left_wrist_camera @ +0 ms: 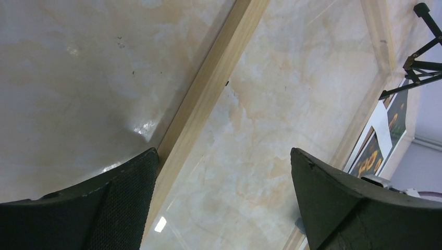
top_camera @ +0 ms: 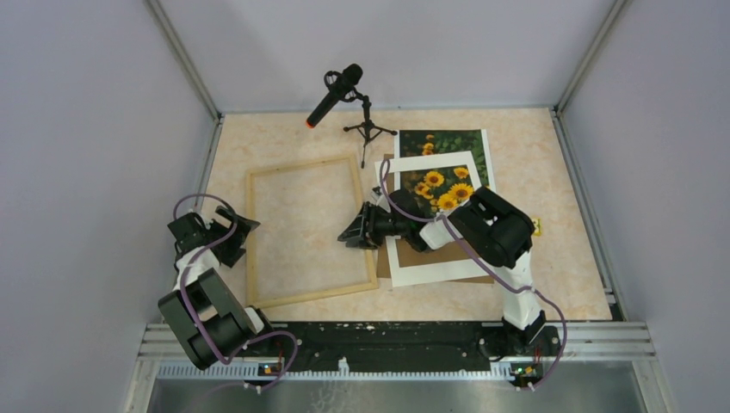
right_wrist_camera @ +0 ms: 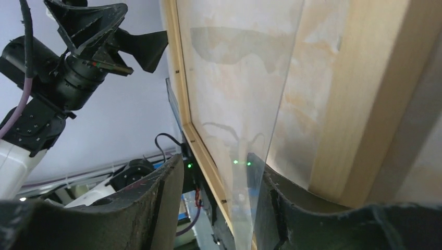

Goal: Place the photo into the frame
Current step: Place the photo frame item in the photo frame.

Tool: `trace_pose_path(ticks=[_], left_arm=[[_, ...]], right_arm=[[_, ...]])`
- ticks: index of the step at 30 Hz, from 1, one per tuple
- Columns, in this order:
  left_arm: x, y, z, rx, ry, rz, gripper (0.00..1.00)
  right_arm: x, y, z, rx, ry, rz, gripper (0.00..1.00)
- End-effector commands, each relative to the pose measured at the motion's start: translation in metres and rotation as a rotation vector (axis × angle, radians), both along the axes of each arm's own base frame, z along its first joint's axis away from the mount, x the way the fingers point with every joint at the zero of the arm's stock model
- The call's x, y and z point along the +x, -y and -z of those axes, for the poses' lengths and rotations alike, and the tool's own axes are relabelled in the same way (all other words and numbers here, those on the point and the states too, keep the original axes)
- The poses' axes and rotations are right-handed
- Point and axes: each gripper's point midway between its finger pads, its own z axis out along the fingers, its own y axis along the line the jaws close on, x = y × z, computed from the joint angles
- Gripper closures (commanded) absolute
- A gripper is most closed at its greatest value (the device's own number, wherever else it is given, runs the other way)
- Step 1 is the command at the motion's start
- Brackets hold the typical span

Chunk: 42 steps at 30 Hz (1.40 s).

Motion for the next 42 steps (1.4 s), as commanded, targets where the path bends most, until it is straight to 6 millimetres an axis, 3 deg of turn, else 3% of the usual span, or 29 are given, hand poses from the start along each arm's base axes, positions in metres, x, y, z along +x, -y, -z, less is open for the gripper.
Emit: trace_pose_path(ticks=[1, 6, 11, 16, 19, 34, 42], left_arm=[[0.003, 0.007, -0.003, -0.023, 0.04, 0.044, 0.02], [0.004, 0.009, -0.004, -0.028, 0.043, 0.055, 0.02], [0.004, 0.007, -0.004, -0.025, 0.029, 0.059, 0.02], [0.002, 0.006, -0.004, -0.017, 0.012, 0.052, 0.02], [0.001, 0.005, -0.004, -0.012, 0.007, 0.046, 0.02], [0.004, 0.005, -0.01, -0.028, 0.016, 0.047, 0.02], [0.004, 0.008, -0.008, -0.044, 0.019, 0.054, 0.02]], right_arm=[[0.015, -0.021, -0.016, 0.014, 0.129, -0.016, 0.52], [0.024, -0.037, -0.011, -0.022, 0.139, 0.026, 0.59], [0.028, -0.04, -0.02, -0.017, 0.142, 0.033, 0.78], [0.019, -0.045, -0.045, 0.114, 0.091, -0.025, 1.0], [0.015, -0.042, -0.059, 0.188, 0.062, -0.043, 1.0], [0.005, -0.031, -0.084, 0.33, -0.009, -0.082, 1.0], [0.01, -0.031, -0.063, 0.279, -0.02, -0.058, 1.0]])
